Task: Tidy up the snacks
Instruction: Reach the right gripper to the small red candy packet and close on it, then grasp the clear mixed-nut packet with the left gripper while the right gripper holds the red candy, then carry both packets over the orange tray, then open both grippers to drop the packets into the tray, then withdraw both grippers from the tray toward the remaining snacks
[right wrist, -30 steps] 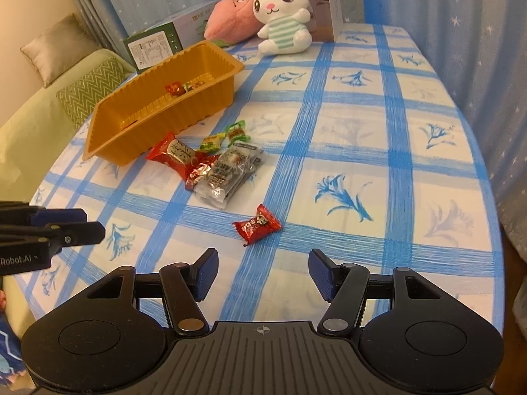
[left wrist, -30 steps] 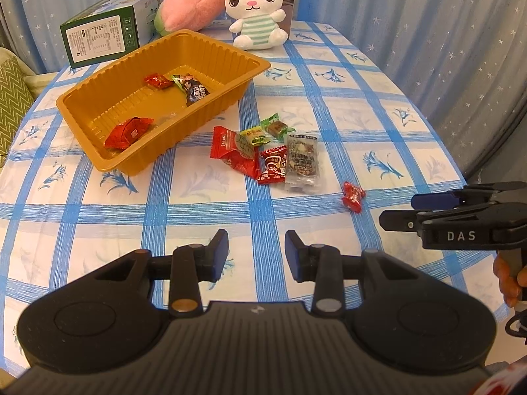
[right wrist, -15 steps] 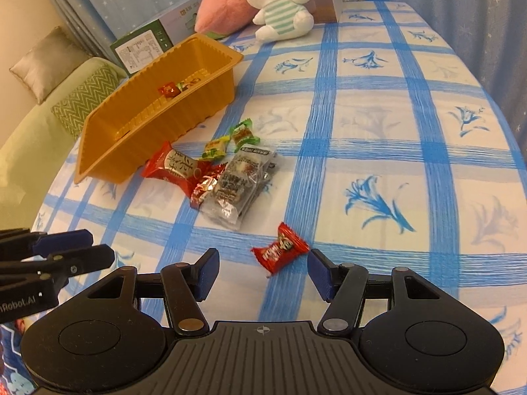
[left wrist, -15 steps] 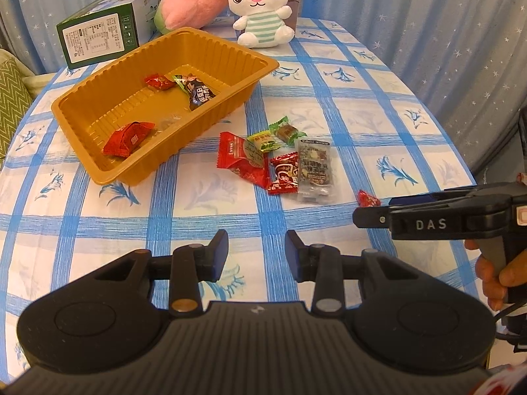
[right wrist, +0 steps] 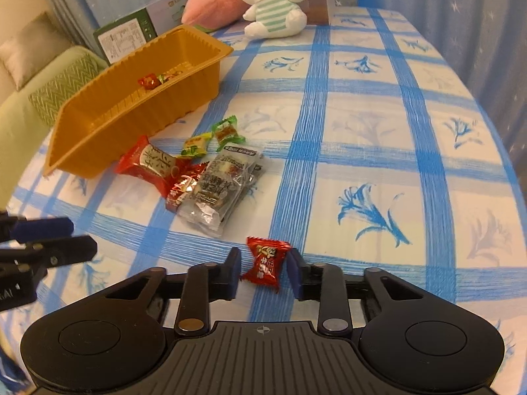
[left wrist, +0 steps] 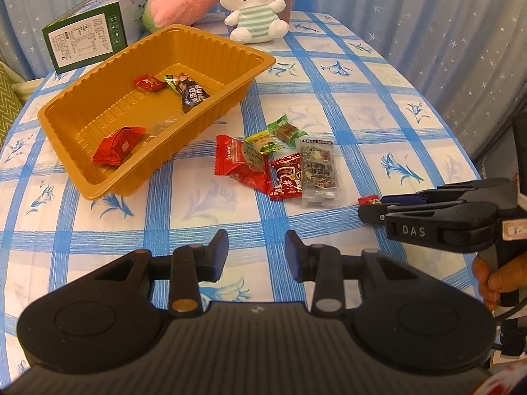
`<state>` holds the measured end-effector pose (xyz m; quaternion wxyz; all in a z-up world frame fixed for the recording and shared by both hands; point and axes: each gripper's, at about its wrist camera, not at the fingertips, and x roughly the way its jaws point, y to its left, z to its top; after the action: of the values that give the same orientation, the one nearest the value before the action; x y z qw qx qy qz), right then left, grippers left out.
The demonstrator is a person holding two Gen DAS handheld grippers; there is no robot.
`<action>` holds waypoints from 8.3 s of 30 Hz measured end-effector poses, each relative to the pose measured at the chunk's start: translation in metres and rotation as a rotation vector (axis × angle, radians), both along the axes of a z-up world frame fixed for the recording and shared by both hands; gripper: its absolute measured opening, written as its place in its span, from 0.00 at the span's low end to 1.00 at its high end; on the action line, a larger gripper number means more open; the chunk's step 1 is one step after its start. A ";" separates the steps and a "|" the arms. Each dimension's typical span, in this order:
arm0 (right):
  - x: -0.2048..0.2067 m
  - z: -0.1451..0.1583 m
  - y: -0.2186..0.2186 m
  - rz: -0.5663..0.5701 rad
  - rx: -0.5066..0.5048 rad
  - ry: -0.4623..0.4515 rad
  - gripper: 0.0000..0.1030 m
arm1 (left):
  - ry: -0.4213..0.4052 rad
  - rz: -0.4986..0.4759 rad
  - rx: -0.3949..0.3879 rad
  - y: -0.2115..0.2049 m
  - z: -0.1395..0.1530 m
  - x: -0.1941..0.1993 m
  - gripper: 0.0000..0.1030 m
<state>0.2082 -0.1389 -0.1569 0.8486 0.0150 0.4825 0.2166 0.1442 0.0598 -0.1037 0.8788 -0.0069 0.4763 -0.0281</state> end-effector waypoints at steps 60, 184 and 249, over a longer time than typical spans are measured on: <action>0.006 0.034 -0.096 -0.226 0.088 -0.057 0.16 | -0.034 -0.162 -0.044 -0.055 -0.020 0.076 0.33; 0.160 0.054 0.190 0.204 0.173 -0.108 0.52 | -0.068 0.250 0.043 0.184 0.018 0.135 0.34; -0.012 0.037 -0.024 0.064 0.119 -0.004 0.61 | -0.061 0.105 0.030 -0.014 0.014 -0.030 0.37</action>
<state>0.1960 -0.1628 -0.1198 0.8399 0.0497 0.4671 0.2718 0.1147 0.0458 -0.0897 0.8932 -0.0178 0.4487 0.0247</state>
